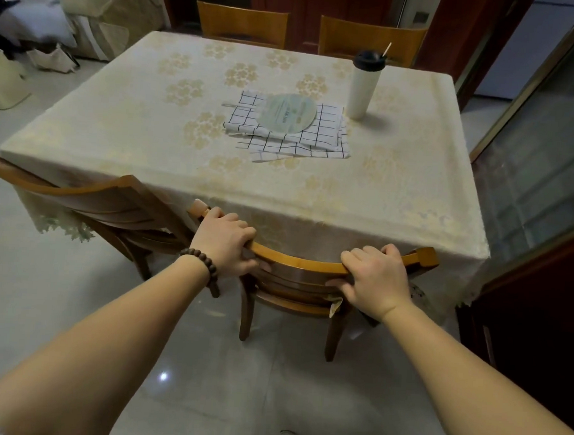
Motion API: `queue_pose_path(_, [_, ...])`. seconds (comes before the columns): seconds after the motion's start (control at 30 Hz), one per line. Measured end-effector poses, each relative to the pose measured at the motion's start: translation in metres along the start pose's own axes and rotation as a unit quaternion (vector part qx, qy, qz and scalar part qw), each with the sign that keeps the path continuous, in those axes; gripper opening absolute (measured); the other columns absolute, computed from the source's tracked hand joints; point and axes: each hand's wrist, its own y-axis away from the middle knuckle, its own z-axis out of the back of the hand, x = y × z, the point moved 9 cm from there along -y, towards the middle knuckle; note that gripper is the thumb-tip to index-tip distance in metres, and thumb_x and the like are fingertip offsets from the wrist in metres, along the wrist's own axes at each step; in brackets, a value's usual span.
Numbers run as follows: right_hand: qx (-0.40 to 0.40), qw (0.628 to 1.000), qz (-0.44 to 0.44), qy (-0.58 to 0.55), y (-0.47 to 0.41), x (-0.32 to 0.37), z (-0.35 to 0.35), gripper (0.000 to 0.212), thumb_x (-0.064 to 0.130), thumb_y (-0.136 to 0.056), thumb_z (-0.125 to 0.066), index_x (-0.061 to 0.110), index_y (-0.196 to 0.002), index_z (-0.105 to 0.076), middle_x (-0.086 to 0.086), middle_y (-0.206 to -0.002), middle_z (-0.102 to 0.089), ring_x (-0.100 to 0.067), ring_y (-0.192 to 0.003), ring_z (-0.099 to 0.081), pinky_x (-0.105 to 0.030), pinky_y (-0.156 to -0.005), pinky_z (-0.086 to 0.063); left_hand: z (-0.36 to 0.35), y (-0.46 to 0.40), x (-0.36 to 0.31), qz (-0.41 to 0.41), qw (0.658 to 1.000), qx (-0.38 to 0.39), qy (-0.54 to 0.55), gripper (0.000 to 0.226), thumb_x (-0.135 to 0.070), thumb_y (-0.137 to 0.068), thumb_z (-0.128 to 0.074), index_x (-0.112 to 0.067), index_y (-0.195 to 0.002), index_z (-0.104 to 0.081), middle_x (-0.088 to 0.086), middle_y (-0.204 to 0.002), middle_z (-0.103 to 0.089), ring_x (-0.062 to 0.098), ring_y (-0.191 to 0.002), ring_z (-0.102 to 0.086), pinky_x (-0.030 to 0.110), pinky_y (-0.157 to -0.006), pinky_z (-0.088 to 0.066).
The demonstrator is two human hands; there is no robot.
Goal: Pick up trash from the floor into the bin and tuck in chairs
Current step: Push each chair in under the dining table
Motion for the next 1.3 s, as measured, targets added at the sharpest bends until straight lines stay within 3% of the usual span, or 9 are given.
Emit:
queue_pose_path(0.23, [0.019, 1.000, -0.008, 0.001, -0.029, 0.007, -0.015, 0.037, 0.053, -0.070, -0.070, 0.019, -0.072, -0.053, 0.002, -0.065, -0.058, -0.024, -0.061, -0.055, -0.035, -0.062, -0.038, -0.009, -0.025, 0.028, -0.008, 1.000, -0.004, 0.012, 0.063, -0.082, -0.065, -0.023, -0.028, -0.077, -0.054, -0.011, -0.078, -0.055, 0.014, -0.081, -0.048, 0.036, -0.080, -0.033])
queue_pose_path(0.4, [0.038, 0.999, -0.022, 0.015, -0.051, -0.010, -0.022, 0.035, 0.050, -0.067, -0.072, 0.021, -0.074, -0.055, 0.002, -0.069, -0.063, -0.024, -0.066, -0.059, -0.036, -0.065, -0.039, -0.010, -0.050, 0.033, -0.013, 0.999, -0.033, 0.025, 0.044, -0.071, -0.073, -0.050, -0.028, -0.082, -0.056, -0.009, -0.085, -0.060, 0.017, -0.085, -0.052, 0.037, -0.083, -0.032])
queue_pose_path(0.6, [0.077, 0.996, -0.026, 0.025, -0.052, -0.022, -0.047, 0.033, 0.043, -0.061, -0.075, 0.021, -0.077, -0.056, 0.003, -0.072, -0.061, -0.023, -0.069, -0.057, -0.036, -0.067, -0.036, -0.027, -0.060, 0.022, -0.008, 0.999, -0.036, 0.031, 0.048, -0.073, -0.069, -0.052, -0.027, -0.083, -0.059, -0.008, -0.083, -0.060, 0.018, -0.086, -0.054, 0.039, -0.084, -0.034])
queue_pose_path(0.8, [0.065, 0.998, -0.017, 0.022, -0.043, -0.026, -0.053, 0.030, 0.039, -0.063, -0.072, 0.020, -0.076, -0.053, 0.003, -0.071, -0.058, -0.022, -0.067, -0.053, -0.037, -0.069, -0.035, -0.040, -0.056, 0.015, -0.010, 0.997, -0.070, 0.034, 0.045, -0.069, -0.064, -0.061, -0.025, -0.070, -0.057, -0.007, -0.067, -0.058, 0.018, -0.067, -0.051, 0.037, -0.073, -0.038])
queue_pose_path(0.97, [0.087, 0.995, -0.038, 0.009, -0.037, -0.024, -0.061, 0.032, 0.039, -0.061, -0.075, 0.022, -0.076, -0.053, 0.004, -0.072, -0.057, -0.022, -0.070, -0.053, -0.039, -0.074, -0.037, -0.044, -0.048, 0.010, 0.005, 0.998, -0.057, 0.035, 0.046, -0.070, -0.069, -0.055, -0.024, -0.079, -0.057, -0.005, -0.078, -0.058, 0.020, -0.078, -0.050, 0.040, -0.081, -0.038])
queue_pose_path(1.07, [0.116, 0.991, -0.059, 0.014, -0.038, -0.026, -0.061, 0.034, 0.042, -0.062, -0.076, 0.022, -0.080, -0.056, 0.004, -0.077, -0.060, -0.022, -0.078, -0.056, -0.044, -0.082, -0.038, -0.044, -0.048, 0.009, 0.015, 0.999, -0.019, 0.043, 0.054, -0.072, -0.073, -0.047, -0.026, -0.101, -0.057, -0.005, -0.103, -0.058, 0.021, -0.101, -0.048, 0.042, -0.096, -0.032])
queue_pose_path(1.2, [0.171, 0.977, -0.127, 0.010, -0.030, -0.019, -0.068, 0.057, 0.056, -0.073, -0.063, 0.025, -0.119, -0.054, -0.003, -0.122, -0.056, -0.025, -0.121, -0.046, -0.060, -0.104, -0.017, -0.048, -0.046, 0.006, 0.031, 0.997, 0.024, 0.066, 0.093, -0.088, -0.069, -0.026, -0.028, -0.138, -0.038, -0.001, -0.141, -0.042, 0.024, -0.131, -0.033, 0.047, -0.111, -0.018])
queue_pose_path(1.27, [0.163, 0.978, -0.128, 0.001, -0.027, -0.005, -0.067, 0.066, 0.069, -0.070, -0.057, 0.027, -0.121, -0.055, -0.003, -0.121, -0.059, -0.026, -0.117, -0.051, -0.064, -0.102, -0.021, -0.046, -0.043, 0.002, 0.038, 0.997, 0.033, 0.063, 0.099, -0.092, -0.066, -0.016, -0.026, -0.134, -0.043, -0.001, -0.132, -0.051, 0.024, -0.123, -0.042, 0.046, -0.109, -0.021])
queue_pose_path(1.3, [0.150, 0.980, -0.129, -0.011, -0.028, -0.001, -0.065, 0.061, 0.070, -0.071, -0.054, 0.027, -0.115, -0.059, -0.001, -0.112, -0.063, -0.026, -0.109, -0.056, -0.064, -0.100, -0.025, -0.044, -0.042, 0.000, 0.040, 0.997, 0.036, 0.058, 0.095, -0.092, -0.066, -0.014, -0.025, -0.122, -0.052, -0.002, -0.120, -0.058, 0.023, -0.113, -0.047, 0.044, -0.106, -0.024])
